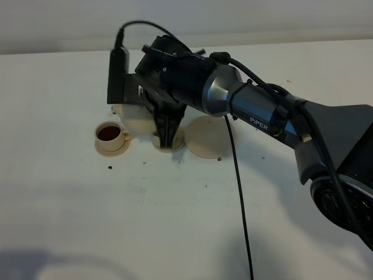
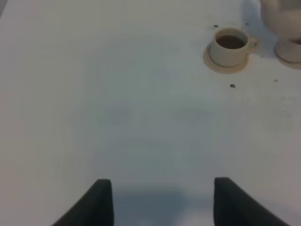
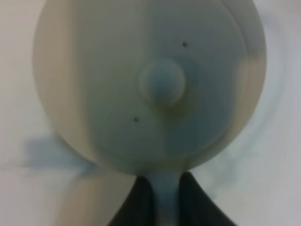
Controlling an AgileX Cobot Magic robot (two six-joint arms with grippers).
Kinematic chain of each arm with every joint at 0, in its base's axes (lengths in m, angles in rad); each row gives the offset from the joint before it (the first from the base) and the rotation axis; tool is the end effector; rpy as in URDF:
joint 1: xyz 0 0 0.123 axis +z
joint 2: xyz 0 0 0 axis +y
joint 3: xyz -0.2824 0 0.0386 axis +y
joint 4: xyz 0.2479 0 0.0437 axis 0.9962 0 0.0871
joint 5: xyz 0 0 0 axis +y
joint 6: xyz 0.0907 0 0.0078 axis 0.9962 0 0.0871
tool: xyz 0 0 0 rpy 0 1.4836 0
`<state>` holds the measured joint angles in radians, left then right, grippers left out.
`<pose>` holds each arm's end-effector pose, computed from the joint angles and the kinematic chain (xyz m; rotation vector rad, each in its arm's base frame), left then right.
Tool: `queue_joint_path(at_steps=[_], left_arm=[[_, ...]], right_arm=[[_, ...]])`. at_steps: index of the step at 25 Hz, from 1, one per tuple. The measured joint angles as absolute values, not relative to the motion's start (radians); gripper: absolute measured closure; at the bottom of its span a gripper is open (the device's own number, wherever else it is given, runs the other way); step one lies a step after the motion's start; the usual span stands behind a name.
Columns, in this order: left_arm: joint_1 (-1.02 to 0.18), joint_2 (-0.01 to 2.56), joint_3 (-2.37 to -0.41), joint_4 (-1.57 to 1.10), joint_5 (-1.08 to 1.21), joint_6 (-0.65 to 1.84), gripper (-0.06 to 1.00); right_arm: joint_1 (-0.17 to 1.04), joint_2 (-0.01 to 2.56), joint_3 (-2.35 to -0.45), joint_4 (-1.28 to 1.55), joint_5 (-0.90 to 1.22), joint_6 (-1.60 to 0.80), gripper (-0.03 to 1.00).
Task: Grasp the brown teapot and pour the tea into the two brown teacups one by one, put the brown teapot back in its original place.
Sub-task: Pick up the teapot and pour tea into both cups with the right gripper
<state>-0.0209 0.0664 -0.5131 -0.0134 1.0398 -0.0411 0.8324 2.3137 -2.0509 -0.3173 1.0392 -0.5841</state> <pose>0.0050 -0.0012 0.2825 -0.0210 2.0770 -0.0541 0.3563 0.3551 0.2012 -1.8916 1.9725 -0.3522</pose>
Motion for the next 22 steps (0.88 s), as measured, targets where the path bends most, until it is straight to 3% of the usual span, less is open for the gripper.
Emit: queue_joint_path(at_steps=[22], left_arm=[[-0.021, 0.066, -0.513, -0.013, 1.040, -0.042, 0.47]], right_arm=[[0.912, 2.344, -2.051, -0.116, 1.104, -0.480, 0.85]])
